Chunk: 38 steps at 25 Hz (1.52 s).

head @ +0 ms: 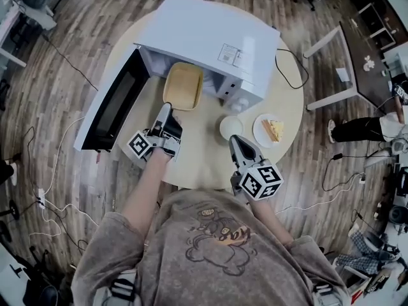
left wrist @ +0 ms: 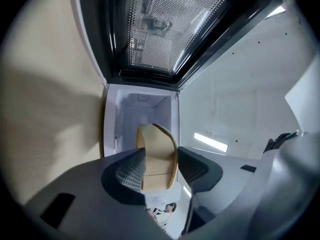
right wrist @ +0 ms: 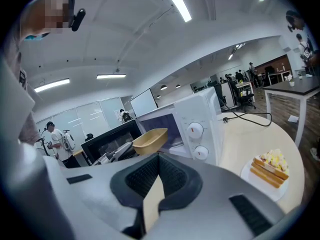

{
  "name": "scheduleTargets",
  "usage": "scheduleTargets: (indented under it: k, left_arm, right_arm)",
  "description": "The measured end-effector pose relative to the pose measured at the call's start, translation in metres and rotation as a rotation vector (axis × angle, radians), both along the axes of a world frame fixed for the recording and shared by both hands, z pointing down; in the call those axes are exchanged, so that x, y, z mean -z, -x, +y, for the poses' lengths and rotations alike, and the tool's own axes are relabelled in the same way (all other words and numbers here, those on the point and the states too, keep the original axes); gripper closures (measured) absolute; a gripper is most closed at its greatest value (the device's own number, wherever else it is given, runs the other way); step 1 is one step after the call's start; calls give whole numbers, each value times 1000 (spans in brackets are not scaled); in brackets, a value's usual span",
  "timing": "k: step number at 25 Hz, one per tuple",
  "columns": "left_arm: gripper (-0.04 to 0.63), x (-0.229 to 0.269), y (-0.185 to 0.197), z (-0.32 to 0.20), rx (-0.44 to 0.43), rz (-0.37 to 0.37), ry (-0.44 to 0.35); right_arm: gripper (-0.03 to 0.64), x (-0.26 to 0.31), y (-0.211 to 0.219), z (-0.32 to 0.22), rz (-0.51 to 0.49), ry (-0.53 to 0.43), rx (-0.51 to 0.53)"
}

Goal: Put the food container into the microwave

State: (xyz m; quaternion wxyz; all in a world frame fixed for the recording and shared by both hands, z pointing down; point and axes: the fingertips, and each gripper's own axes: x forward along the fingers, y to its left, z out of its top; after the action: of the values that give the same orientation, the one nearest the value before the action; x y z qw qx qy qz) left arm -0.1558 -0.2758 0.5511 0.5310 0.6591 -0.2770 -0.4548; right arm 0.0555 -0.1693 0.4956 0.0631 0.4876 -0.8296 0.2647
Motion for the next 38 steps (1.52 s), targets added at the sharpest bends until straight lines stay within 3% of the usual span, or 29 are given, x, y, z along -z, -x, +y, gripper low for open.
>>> scheduleTargets:
  k: [12,20,38]
  left_arm:
    - [376,-22,-13,-44,-32,-25,19]
    - [376,-29,-14,-69,-18,7,26]
    - [377,-44,-15,-83,-25,32,61]
  right_arm:
    - [617,-3,-9,-2,6,19,-36]
    - [617,-6,-16,-5,12,33,-61]
    - [617,-16,-18,-9,11,67,-72]
